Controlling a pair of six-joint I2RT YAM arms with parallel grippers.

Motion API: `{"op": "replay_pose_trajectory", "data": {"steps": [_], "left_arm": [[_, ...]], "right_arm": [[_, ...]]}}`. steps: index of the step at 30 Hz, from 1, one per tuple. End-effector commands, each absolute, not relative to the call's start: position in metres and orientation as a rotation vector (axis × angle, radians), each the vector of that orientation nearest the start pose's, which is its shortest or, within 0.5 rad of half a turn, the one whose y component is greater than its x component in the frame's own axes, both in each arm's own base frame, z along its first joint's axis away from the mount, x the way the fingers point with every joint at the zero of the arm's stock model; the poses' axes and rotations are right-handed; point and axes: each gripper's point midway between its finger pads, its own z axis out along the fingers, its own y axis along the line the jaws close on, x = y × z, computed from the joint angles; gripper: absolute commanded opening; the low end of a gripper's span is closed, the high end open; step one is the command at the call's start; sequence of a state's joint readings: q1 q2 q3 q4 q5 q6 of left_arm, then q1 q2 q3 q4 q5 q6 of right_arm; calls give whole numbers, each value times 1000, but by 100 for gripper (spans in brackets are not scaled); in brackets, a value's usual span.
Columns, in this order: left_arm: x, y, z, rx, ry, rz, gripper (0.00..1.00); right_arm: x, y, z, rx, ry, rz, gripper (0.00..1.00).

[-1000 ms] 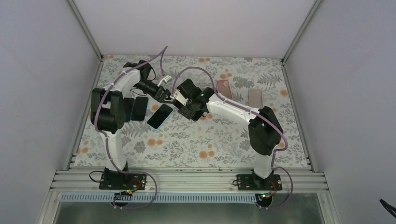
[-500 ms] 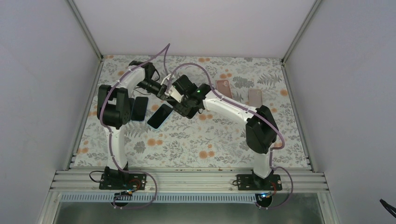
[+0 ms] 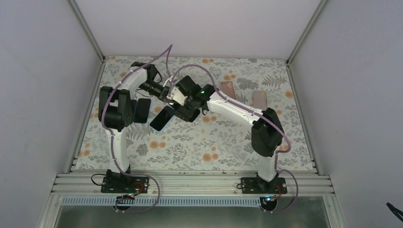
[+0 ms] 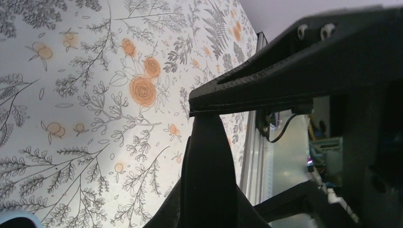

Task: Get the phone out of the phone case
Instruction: Pick up the phone at the center of the board, then remove the phone case from the phone.

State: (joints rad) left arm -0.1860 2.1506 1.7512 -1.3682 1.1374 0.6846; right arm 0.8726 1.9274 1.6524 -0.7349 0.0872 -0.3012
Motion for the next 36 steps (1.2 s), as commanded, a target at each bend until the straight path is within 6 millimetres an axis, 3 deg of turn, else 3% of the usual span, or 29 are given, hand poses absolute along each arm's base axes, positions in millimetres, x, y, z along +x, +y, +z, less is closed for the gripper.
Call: {"op": "replay_pose_trajectory", "data": {"steps": [1,3,6,9,10,11,12,13,19,23,29,36], "left_arm": [[351,-234,209,1131,2097,-1527,2],[348,-234,223,1187,2050,-1463,2],[336,-235,255,1289,1907,-1377,2],[310,-242,286,1430,1720,-1277,2],[299,-246,292,1490,1670,-1237,2],[289,-251,297,1542,1616,-1207,2],[281,-255,299,1579,1587,-1183,2],[276,-259,300,1604,1572,-1158,2],[256,-270,290,1707,1572,-1139,2],[255,-269,286,1714,1585,-1091,2],[257,-263,287,1725,1609,-999,2],[260,-266,301,1702,1566,-986,2]], "right_arm": [[282,357,185,-1652,2020,405,100],[266,337,196,-1729,1962,501,100],[267,303,214,-1705,1930,587,100],[282,273,225,-1641,1942,667,98],[285,268,228,-1624,1936,702,93],[288,264,232,-1610,1927,737,79],[290,262,235,-1605,1919,770,69],[292,260,239,-1599,1914,799,66],[297,253,248,-1611,1841,901,66],[289,253,248,-1636,1819,950,61],[271,241,237,-1684,1824,978,63],[262,244,237,-1662,1810,1044,55]]}}
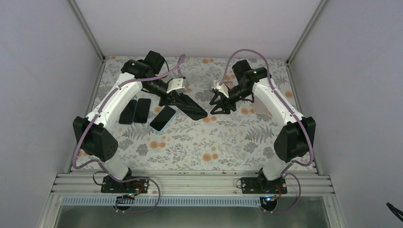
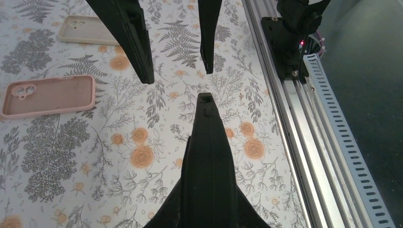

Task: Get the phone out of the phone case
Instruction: Remove the phone case from the phone.

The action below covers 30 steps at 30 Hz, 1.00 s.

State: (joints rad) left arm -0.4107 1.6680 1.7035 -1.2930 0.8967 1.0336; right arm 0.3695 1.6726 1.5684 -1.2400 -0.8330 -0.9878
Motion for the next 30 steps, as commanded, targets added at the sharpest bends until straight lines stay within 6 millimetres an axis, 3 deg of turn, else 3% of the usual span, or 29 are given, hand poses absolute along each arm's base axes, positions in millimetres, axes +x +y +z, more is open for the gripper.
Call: {"op": "replay_pose_trajectory", "data": {"steps": [1,16,25,30], "left_arm": [[260,-267,302,1702,1563,-992,2],[261,-273,313,1709,1540,-1010,2],[247,-273,316,1744,1529,-1026,2],[234,-278,312,1772,1520,-1052,2]], "right_arm": [[264,245,229,-1661,1829,1063,54],[274,253,220,-1650,1815,1087,53],[299,254,223,-1642,1819,994,50],[325,256,226,-1612,1836,888,50]]}}
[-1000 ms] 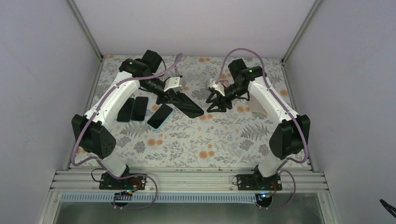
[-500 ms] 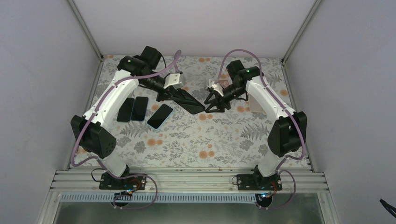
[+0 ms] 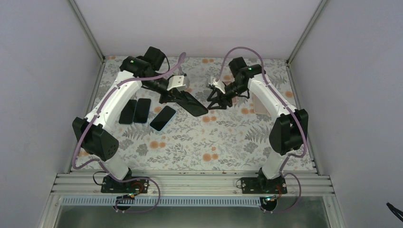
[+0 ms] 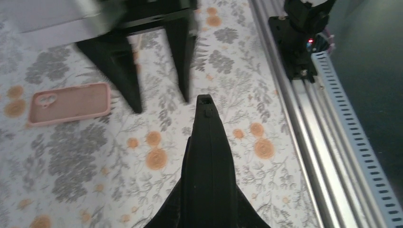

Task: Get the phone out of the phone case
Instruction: Remove the phone case from the phone.

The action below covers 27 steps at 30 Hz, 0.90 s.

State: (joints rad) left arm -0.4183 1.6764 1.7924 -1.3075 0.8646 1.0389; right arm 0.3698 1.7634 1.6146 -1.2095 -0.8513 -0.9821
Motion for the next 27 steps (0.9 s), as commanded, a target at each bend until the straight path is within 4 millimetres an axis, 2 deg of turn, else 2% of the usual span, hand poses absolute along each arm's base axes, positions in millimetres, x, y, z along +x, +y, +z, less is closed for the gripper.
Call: {"op": "replay_pose_trajectory", "data": {"steps": [1,5,7,10,13,17,21,24,27], "left_arm": [[231,-279,311,1779,1523,-1056,2],[223,-282,306,1798,1522,-1074,2],[222,-282,305,1802,1523,-1076,2],[225,-280,301,1813,1540,-1036,2],[229,-277,297,1818,1565,-999,2],[231,-276,297,1813,1575,-971,2],[233,-276,298,1806,1575,-946,2],[236,-277,299,1801,1575,-942,2],[239,-279,300,1797,1575,-946,2]], "right_arm": [[331,256,228,-1599,1840,866,50],[351,261,241,-1563,1832,823,50],[355,264,245,-1558,1831,838,51],[349,262,246,-1592,1827,852,51],[328,252,242,-1655,1820,836,56],[285,233,233,-1747,1821,844,59],[249,229,228,-1796,1803,866,61],[236,231,219,-1810,1821,902,60],[234,233,215,-1792,1821,924,60]]}}
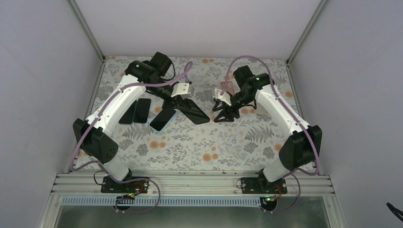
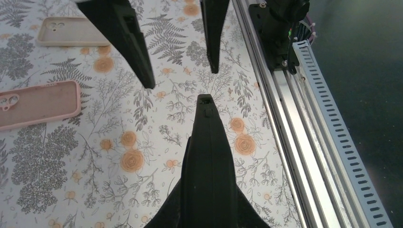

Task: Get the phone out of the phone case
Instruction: Remove the phone case from the phone.

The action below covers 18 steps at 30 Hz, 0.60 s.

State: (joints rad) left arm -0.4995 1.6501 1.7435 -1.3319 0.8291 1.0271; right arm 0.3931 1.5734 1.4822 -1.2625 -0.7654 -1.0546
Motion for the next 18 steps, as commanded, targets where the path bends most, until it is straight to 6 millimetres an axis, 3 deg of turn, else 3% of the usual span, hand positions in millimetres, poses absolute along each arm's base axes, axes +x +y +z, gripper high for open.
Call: {"op": "replay_pose_trajectory", "data": {"steps": [1,7,18], "left_arm": [[239,-279,301,1796,1573,-946,2],[242,-282,306,1789,1567,-952,2],[240,-281,303,1788,1572,-963,2]], "right_arm": [[235,235,214,-1785,1817,927,60],[237,242,207,-1755,1814,957,58],[251,255,216,-1722,1768,990,58]]}}
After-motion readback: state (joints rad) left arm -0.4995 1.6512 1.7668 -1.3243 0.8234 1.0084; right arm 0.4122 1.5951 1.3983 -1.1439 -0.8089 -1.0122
